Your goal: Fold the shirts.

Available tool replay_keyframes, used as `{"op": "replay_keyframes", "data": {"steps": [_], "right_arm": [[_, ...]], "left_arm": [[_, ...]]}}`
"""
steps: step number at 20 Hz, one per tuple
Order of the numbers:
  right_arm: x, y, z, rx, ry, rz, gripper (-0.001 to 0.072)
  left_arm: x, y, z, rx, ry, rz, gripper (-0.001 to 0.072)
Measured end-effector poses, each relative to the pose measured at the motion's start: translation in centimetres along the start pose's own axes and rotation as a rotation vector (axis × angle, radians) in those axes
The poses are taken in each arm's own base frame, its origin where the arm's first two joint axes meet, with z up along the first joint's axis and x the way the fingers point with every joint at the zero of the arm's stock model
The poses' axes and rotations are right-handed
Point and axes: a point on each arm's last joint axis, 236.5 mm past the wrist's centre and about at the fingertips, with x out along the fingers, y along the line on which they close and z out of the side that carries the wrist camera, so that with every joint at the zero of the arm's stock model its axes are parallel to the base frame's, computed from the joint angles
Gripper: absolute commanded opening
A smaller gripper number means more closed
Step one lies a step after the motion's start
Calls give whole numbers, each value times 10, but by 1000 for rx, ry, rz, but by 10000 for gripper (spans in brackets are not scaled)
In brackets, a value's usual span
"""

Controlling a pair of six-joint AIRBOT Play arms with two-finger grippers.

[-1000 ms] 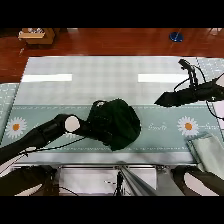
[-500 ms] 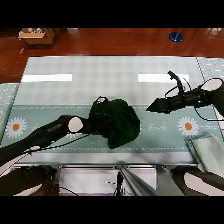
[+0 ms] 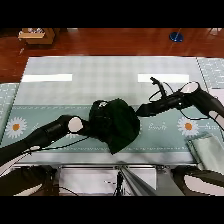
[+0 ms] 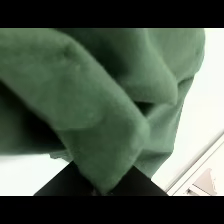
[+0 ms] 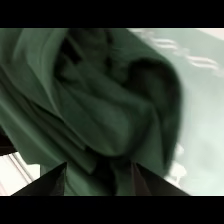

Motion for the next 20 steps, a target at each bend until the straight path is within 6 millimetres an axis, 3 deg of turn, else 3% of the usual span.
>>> {"op": "replay_keyframes", "data": {"steps": [5,6,8,12,15,18,20], "right_arm": [[27,8,3,-82,5,-28,451],[31,9,6,-94,-5,-39,357],[37,10,13,-108,-33,-55,21],[34,18,32,-123,-99,-59,26],[-7,37,62,-167,-195,-45,26],[-92,66,104,-212,-389,-65,25],[-159,91,121,-254,-537,-97,25]], "left_arm": [[0,-1,-5,3,23,-5,30],[0,-1,-6,3,24,-5,30],[0,-1,-7,3,29,-6,30],[-4,-2,-8,10,35,-8,27],[-28,6,-8,53,47,33,27],[-83,33,3,66,-6,166,27],[-138,53,18,45,-114,283,27]]}}
